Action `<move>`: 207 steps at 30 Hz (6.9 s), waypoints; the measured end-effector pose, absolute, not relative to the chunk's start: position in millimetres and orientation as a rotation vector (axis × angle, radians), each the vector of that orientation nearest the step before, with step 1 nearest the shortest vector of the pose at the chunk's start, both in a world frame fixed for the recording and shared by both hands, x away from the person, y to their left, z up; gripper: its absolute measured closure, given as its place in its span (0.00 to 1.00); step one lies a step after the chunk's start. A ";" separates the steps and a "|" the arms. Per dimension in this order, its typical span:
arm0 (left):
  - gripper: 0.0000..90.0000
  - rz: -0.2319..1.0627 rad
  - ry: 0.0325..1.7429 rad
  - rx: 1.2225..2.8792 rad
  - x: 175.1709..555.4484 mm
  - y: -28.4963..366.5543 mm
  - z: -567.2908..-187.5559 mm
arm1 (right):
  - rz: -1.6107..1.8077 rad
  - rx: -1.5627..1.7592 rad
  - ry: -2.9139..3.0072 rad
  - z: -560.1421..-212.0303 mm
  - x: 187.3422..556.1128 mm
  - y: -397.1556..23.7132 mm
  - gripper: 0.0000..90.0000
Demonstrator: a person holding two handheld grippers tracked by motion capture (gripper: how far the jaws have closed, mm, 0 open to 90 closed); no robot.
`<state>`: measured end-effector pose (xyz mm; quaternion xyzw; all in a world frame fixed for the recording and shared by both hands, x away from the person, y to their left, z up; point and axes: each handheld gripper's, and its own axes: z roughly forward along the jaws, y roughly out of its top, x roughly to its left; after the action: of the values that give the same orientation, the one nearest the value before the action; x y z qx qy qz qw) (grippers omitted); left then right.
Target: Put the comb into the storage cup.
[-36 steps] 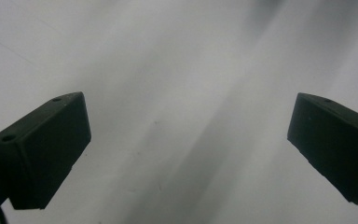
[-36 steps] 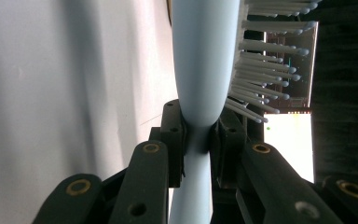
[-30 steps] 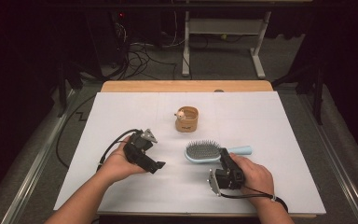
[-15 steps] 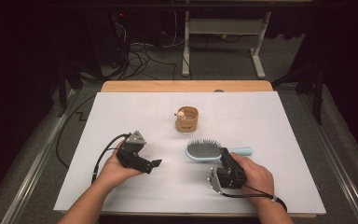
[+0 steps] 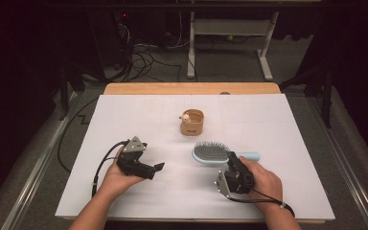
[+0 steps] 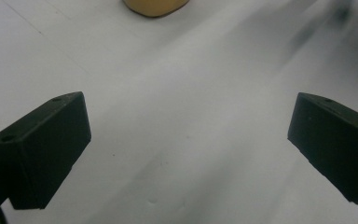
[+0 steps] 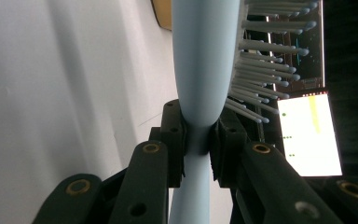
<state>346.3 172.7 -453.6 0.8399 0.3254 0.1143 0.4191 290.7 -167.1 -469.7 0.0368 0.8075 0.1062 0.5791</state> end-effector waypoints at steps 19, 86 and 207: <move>0.00 0.264 0.812 1.929 341.6 182.1 -462.6 | 0.361 0.240 1.928 -462.1 291.4 -173.9 0.87; 0.00 0.325 0.740 1.817 331.8 183.1 -459.0 | 0.975 0.761 1.883 -430.7 292.5 -217.3 0.87; 0.00 0.306 0.686 1.783 321.9 173.4 -458.4 | 1.405 0.829 1.891 -423.8 312.7 -140.3 0.87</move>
<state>321.9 173.4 -458.4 0.7590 0.2917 0.1303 0.5673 312.7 -140.3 -423.8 0.3150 0.7182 0.5336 0.3167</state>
